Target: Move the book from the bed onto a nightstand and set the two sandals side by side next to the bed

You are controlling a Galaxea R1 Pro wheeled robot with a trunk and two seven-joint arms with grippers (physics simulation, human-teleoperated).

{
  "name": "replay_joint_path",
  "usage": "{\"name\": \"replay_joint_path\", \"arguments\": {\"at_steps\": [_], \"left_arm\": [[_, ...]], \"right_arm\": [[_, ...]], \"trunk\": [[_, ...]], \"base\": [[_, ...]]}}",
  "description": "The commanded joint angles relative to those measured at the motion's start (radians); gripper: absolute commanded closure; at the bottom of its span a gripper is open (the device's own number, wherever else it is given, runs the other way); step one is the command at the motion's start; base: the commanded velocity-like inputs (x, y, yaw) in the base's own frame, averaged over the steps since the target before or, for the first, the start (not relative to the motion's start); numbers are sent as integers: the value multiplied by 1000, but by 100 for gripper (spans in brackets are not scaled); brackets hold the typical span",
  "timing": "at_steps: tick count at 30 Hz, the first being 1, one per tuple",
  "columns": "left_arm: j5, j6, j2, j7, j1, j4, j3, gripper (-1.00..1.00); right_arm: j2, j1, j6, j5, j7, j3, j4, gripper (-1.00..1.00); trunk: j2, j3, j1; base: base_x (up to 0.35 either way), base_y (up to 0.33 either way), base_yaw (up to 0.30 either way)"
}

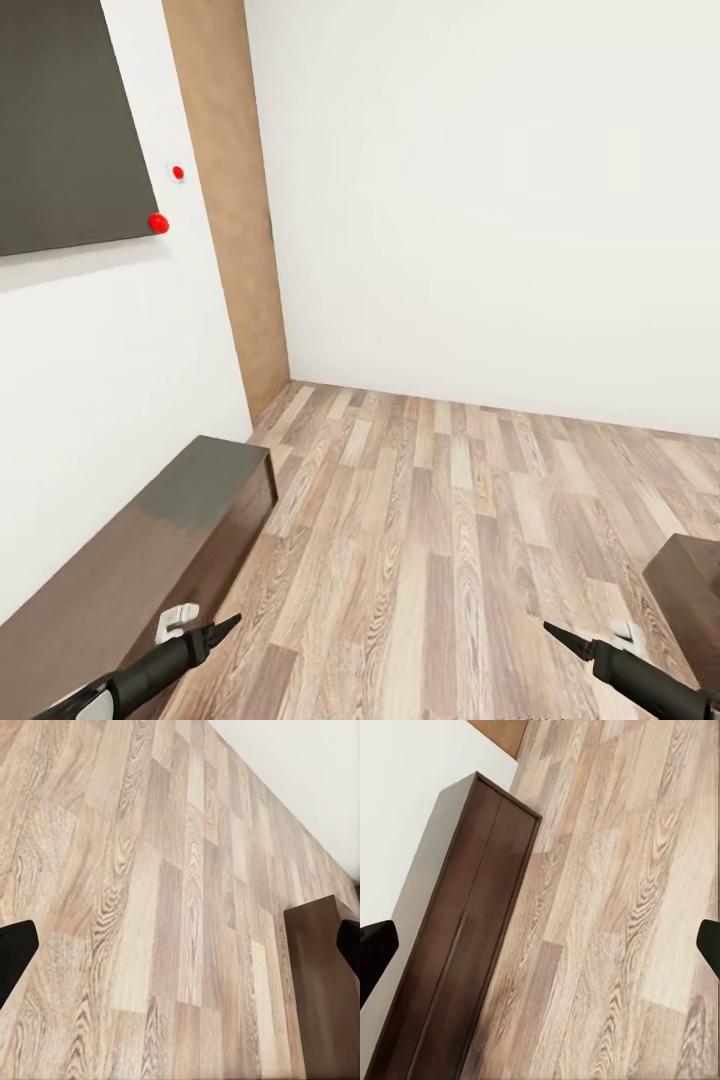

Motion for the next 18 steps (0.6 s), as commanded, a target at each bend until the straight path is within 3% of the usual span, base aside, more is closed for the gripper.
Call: {"name": "replay_joint_path", "arguments": {"at_steps": [1, 11, 18], "left_arm": [[4, -10, 0, -1, -1, 1, -8, -100], [5, -10, 0, -1, -1, 1, -8, -100], [6, -10, 1, 2, -1, 1, -8, -100]], "right_arm": [[0, -2, -3, -8, 4, 8, 4, -100], [0, -2, -3, -8, 4, 8, 4, -100], [0, -2, -3, -8, 4, 8, 4, -100]], "trunk": [[-1, -1, 0], [-1, -1, 0], [-1, -1, 0]], "base": [[0, 0, -93], [7, -3, -17], [229, -137, 0]]}}
